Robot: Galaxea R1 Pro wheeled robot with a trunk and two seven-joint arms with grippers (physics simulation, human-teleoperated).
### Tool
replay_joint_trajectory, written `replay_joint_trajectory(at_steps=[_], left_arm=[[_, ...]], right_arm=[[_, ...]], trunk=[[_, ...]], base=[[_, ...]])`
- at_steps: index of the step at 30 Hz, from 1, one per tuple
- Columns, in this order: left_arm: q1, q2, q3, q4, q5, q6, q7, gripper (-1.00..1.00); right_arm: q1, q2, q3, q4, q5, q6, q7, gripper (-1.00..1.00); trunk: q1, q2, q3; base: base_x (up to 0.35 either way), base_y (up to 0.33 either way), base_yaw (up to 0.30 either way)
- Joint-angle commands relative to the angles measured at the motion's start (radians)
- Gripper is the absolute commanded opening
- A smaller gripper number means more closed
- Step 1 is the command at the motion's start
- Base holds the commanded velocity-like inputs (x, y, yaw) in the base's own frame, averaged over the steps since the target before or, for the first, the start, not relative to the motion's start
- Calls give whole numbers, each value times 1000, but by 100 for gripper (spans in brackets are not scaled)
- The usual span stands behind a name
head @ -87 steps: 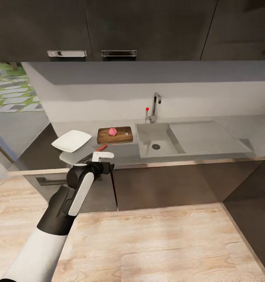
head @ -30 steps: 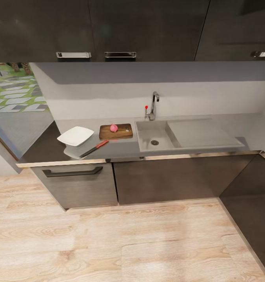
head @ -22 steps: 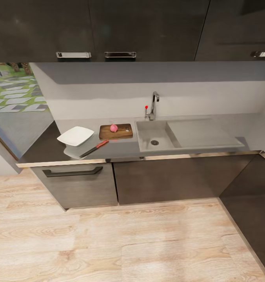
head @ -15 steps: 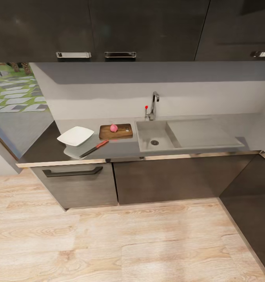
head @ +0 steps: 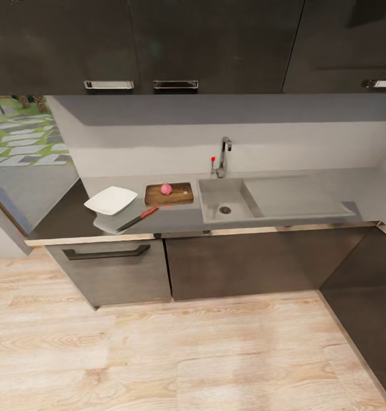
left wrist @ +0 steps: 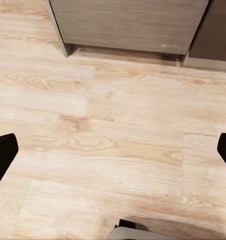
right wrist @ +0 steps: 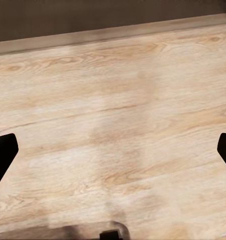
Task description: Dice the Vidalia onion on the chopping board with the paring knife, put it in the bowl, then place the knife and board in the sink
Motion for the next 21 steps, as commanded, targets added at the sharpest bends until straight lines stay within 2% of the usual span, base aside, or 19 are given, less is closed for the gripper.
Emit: replay_joint_trajectory(at_steps=[1,12,21], left_arm=[[0,1,-5,-1,3,-3,8,100],[0,-17,-5,15,2,-3,6,100],[0,-20,-5,24,2,-3,6,100]], right_arm=[[-1,1,-6,0,11,-3,-3,100],[-1,2,-6,0,13,-3,-2,100],[-1,2,-6,0,13,-3,-2,100]], trunk=[[1,-1,0],[1,-1,18],[1,-1,32]], base=[[0,0,0],[0,0,0],[0,0,0]])
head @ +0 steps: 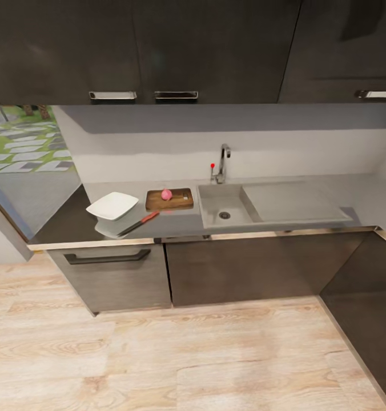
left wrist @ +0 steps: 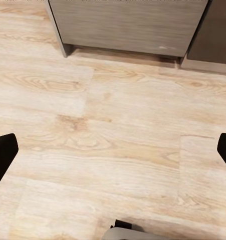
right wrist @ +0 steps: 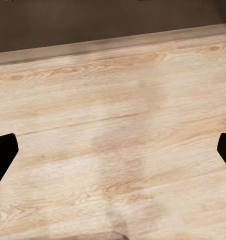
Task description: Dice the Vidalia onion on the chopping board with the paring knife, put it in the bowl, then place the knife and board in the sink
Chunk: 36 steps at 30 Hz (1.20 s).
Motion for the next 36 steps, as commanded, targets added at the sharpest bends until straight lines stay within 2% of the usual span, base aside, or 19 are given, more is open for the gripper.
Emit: replay_joint_trajectory(at_steps=[1,36], left_arm=[[0,1,-5,-1,3,-3,8,100],[0,-3,-5,4,3,-1,8,100]], right_arm=[[-1,1,-6,0,11,-2,-3,100],[-1,2,-4,2,11,-3,-3,100]], trunk=[[1,-2,0],[1,-2,57]], base=[[0,0,0],[0,0,0]])
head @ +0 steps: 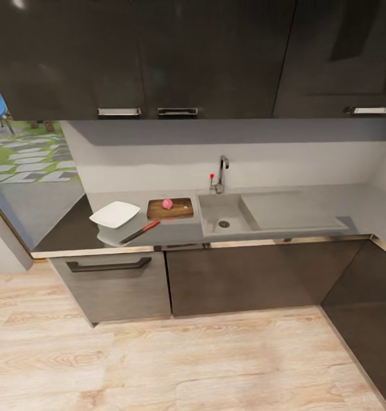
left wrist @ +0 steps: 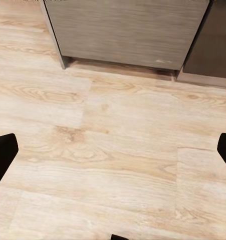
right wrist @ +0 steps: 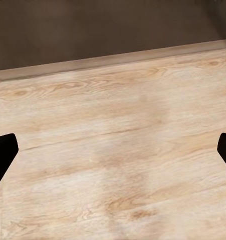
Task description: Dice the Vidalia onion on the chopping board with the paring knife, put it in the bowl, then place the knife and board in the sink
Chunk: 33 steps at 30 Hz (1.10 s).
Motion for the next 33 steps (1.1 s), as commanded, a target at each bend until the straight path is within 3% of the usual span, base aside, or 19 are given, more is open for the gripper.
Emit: replay_joint_trajectory(at_steps=[1,33], left_arm=[[0,1,-5,-1,3,-3,8,100],[0,-2,-5,1,5,-1,8,100]], right_arm=[[-1,1,-6,0,11,-3,-3,100],[-1,1,-6,0,12,-3,-3,100]], trunk=[[1,-2,0],[1,-2,52]], base=[[0,0,0],[19,0,0]])
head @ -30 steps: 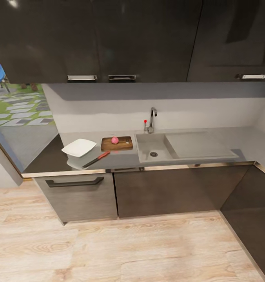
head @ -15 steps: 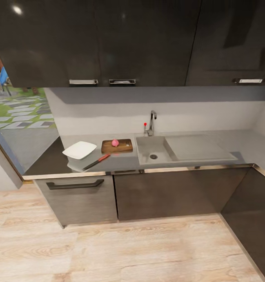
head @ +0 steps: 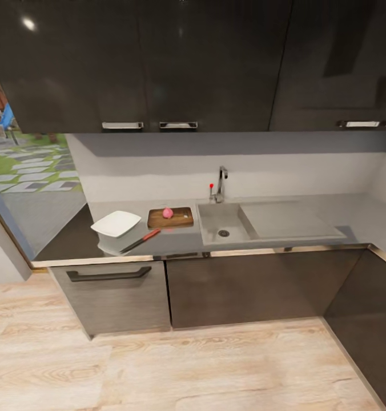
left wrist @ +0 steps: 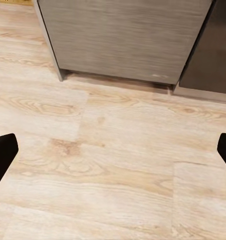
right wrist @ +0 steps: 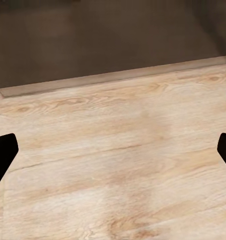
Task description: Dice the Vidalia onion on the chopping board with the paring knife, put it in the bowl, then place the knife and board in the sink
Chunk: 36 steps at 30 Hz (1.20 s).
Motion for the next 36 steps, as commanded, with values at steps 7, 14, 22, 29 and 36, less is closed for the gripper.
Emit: replay_joint_trajectory(at_steps=[7,14,22,29,36], left_arm=[[0,2,-5,4,2,-3,8,100],[0,2,-5,5,2,-3,8,100],[-1,2,-5,5,2,-4,8,100],[0,2,-5,5,3,-4,8,100],[0,2,-5,6,3,-3,8,100]], right_arm=[[-1,1,-6,0,11,-3,-3,100],[-1,1,-6,0,11,-3,-3,100],[-1,1,-5,1,11,-3,-3,100],[-1,1,-4,1,11,-3,-3,100],[-1,1,-4,1,11,-3,-3,100]], trunk=[[1,-2,10],[1,-2,21],[1,-2,34],[1,-2,45],[1,-2,57]], base=[[174,33,0],[187,167,0],[133,150,0],[9,120,0],[0,34,0]])
